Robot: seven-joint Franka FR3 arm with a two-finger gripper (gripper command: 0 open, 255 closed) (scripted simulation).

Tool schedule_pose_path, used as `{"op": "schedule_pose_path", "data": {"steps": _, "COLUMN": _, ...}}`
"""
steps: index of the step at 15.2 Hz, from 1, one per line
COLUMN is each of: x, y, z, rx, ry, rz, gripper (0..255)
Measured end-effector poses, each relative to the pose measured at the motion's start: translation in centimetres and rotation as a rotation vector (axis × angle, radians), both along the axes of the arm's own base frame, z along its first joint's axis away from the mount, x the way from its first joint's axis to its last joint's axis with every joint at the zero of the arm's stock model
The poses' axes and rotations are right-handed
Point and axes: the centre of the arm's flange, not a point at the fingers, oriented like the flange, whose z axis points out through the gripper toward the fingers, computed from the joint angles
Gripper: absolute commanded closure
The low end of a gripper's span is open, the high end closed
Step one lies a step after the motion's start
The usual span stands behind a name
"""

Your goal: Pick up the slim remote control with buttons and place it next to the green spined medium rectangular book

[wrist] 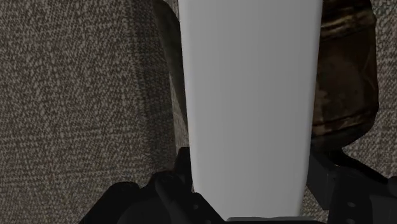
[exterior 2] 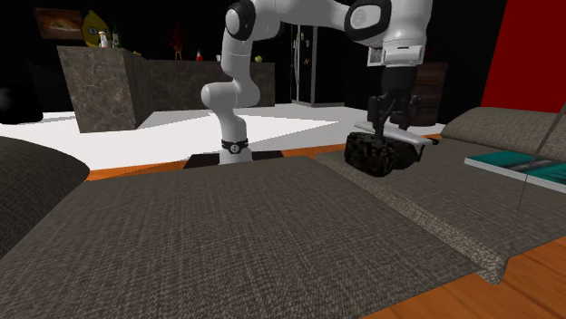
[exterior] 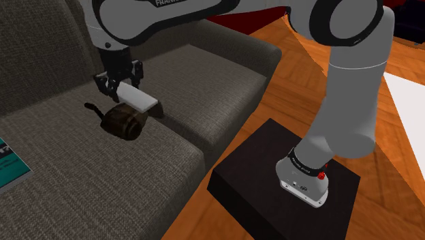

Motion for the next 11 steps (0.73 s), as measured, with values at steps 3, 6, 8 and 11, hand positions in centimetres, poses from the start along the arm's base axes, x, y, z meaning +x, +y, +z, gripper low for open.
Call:
{"op": "schedule_pose_path", "data": {"steps": 3, "x": -0.4, "y": 3.2, "z": 0.3, "rx": -0.001, "ry": -0.003, "rz": -0.003, "gripper": 255}}
{"op": "schedule_pose_path", "data": {"steps": 6, "x": -0.6, "y": 6.9, "z": 0.6, "rx": -0.020, "ry": -0.037, "rz": 0.001, "gripper": 255}}
{"op": "schedule_pose_path", "data": {"steps": 8, "x": -0.6, "y": 9.2, "z": 1.0, "rx": -0.059, "ry": -0.086, "rz": 0.012, "gripper": 255}}
{"op": "schedule_pose_path", "data": {"steps": 11, "x": -0.4, "y": 9.9, "z": 0.2, "rx": -0.093, "ry": -0.134, "rz": 0.023, "gripper": 255}}
